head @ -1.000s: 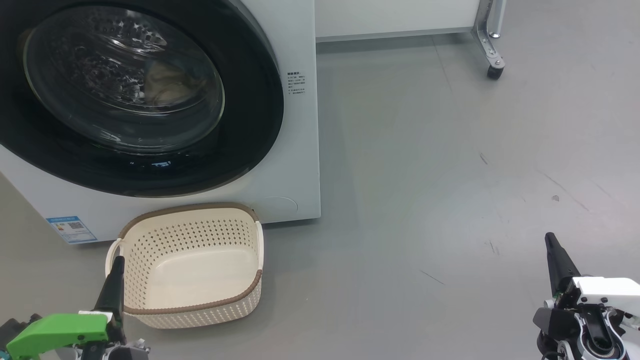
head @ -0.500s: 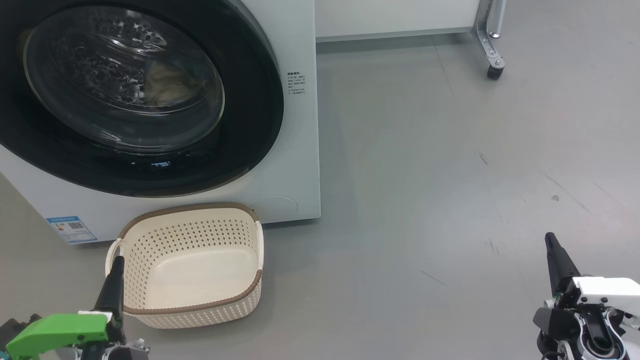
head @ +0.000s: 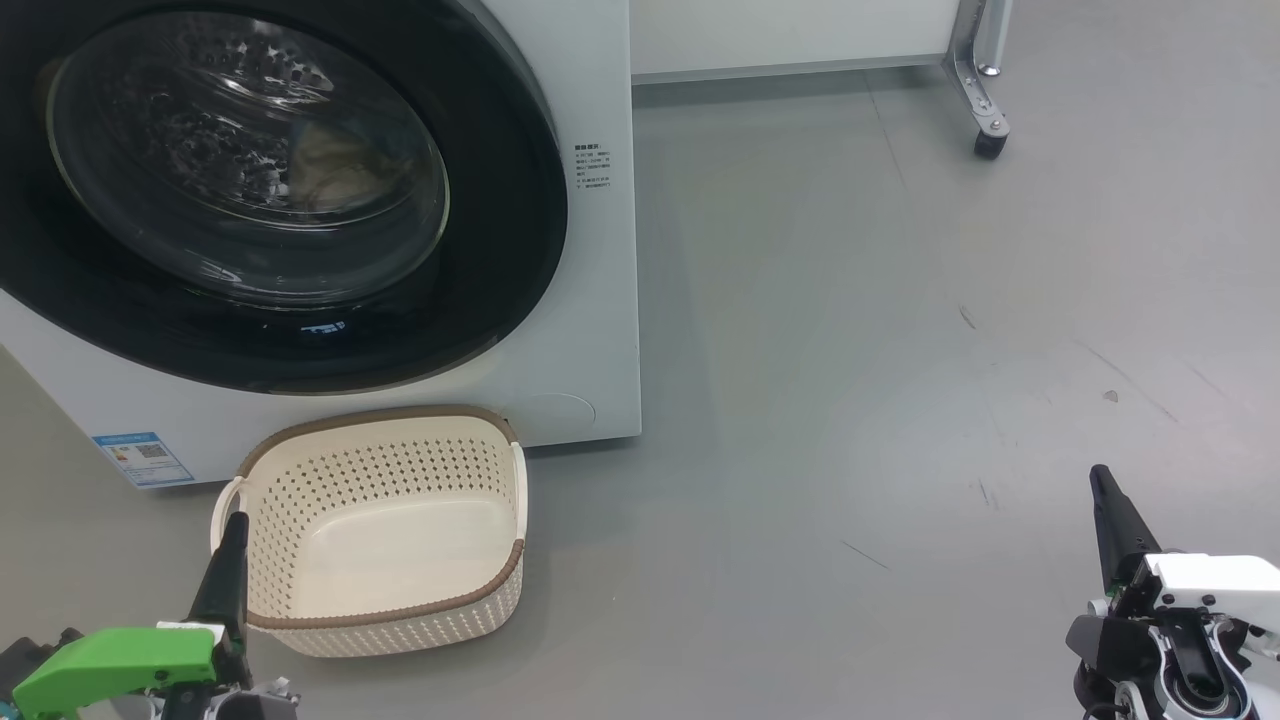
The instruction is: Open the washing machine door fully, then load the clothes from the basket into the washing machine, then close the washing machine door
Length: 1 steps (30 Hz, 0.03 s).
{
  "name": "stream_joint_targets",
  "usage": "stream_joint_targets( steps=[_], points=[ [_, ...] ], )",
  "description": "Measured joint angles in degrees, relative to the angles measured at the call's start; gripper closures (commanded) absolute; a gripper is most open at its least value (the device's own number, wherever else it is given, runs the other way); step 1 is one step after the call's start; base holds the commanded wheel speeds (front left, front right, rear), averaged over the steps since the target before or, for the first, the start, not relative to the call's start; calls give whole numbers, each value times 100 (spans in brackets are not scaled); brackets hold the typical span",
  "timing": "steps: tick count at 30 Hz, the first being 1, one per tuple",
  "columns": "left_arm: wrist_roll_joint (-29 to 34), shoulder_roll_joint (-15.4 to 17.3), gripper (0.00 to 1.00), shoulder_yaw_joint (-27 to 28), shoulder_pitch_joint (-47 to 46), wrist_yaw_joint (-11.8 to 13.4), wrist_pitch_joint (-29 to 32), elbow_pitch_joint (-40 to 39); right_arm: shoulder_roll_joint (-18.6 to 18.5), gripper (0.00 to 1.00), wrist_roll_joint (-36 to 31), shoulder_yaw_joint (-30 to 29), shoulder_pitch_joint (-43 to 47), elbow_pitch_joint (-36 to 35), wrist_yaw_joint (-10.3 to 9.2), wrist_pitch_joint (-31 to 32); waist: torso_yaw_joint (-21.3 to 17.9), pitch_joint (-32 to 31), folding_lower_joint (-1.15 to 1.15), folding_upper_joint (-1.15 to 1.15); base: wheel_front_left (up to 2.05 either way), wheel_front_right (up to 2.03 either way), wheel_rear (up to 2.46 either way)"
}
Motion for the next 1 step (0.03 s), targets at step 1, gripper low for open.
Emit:
stream_joint_targets(
  steps=[1],
  points=[
    [0, 0, 100, 0, 0, 0, 0, 0, 0, 100, 0, 0, 0, 0, 0, 0, 0, 0, 0, 0, 0, 0, 0]
  ],
)
